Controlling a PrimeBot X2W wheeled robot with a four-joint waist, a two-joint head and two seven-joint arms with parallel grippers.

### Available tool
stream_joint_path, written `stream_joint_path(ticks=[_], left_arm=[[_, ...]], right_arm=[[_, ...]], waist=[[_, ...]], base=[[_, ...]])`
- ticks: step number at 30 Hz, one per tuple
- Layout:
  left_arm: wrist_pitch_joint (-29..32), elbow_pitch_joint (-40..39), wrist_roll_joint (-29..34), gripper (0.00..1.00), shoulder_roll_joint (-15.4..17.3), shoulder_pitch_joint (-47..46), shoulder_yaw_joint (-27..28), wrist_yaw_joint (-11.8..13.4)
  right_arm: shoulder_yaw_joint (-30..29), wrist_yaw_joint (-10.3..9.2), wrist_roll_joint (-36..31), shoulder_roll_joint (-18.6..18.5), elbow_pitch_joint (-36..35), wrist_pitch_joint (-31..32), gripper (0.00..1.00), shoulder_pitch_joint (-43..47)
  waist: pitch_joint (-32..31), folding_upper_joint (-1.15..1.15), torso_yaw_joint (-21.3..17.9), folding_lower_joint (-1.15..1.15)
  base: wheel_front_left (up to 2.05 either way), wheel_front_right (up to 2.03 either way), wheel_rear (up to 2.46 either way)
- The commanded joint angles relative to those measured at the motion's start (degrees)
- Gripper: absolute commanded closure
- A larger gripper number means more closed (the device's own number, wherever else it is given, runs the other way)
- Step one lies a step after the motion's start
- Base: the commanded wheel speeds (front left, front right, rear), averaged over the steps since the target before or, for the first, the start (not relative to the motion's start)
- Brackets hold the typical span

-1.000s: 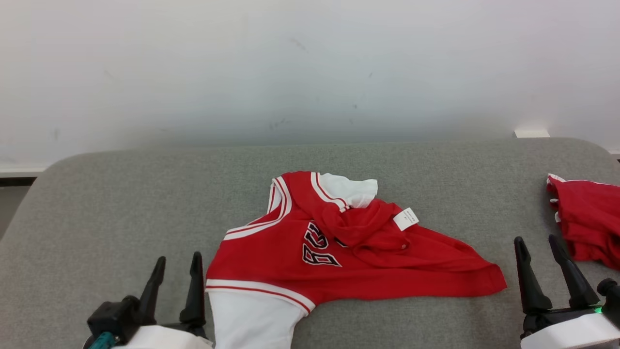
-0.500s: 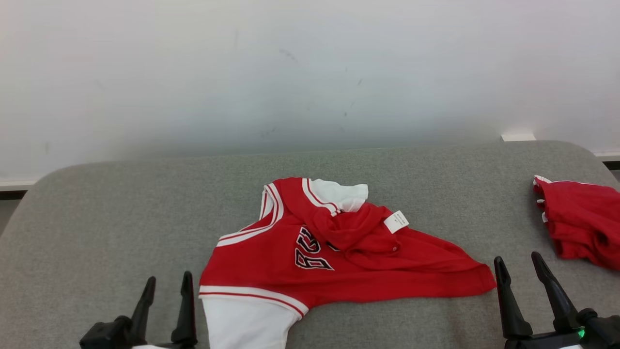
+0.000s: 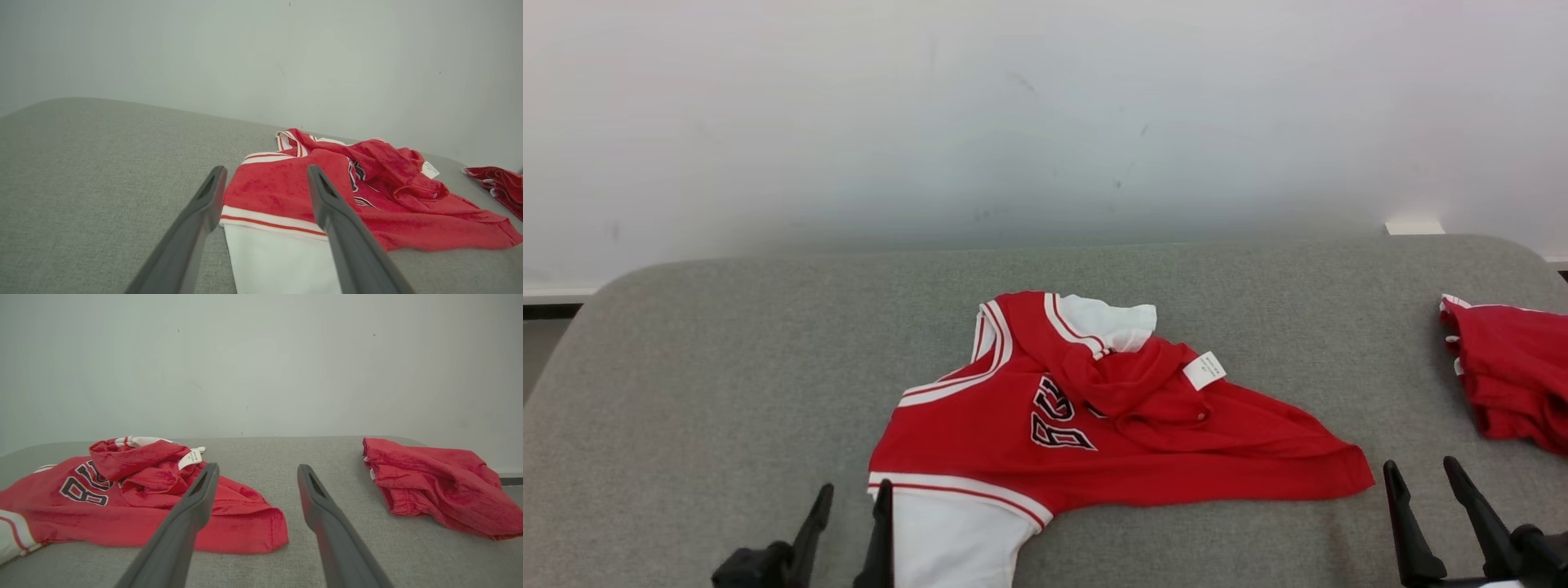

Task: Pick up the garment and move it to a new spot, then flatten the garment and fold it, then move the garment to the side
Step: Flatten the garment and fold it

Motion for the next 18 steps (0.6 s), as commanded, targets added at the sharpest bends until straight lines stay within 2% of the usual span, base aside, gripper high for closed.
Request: stream_joint_path(ticks=[1, 7, 18], left_arm=[[0.32, 1.03, 0.49, 0.0, 0.23, -0.28, -0.44, -0.26], [3.66, 3.67, 0.05, 0.0, 0.23, -0.55, -2.45, -0.32], [13.23, -0.21, 0.46, 0.0, 0.97, 2.22, -5.83, -0.28]], right_arm=[[-0.03, -0.14, 1.05, -0.59, 1.35, 0.61, 0.0, -1.81], [1.18, -0.13, 6.16, -2.17, 9.9, 5.24, 0.0, -6.66], [5.39, -0.13, 13.51, -3.17, 22.74, 10.86, 0.0, -15.87]], waist=[[0.65, 0.0, 0.45, 0.0], [3.09, 0.0, 1.71, 0.0], [6.5, 0.0, 3.56, 0.0]], base=[[0.0, 0.0, 0.0], [0.0, 0.0, 0.0], [0.0, 0.0, 0.0]])
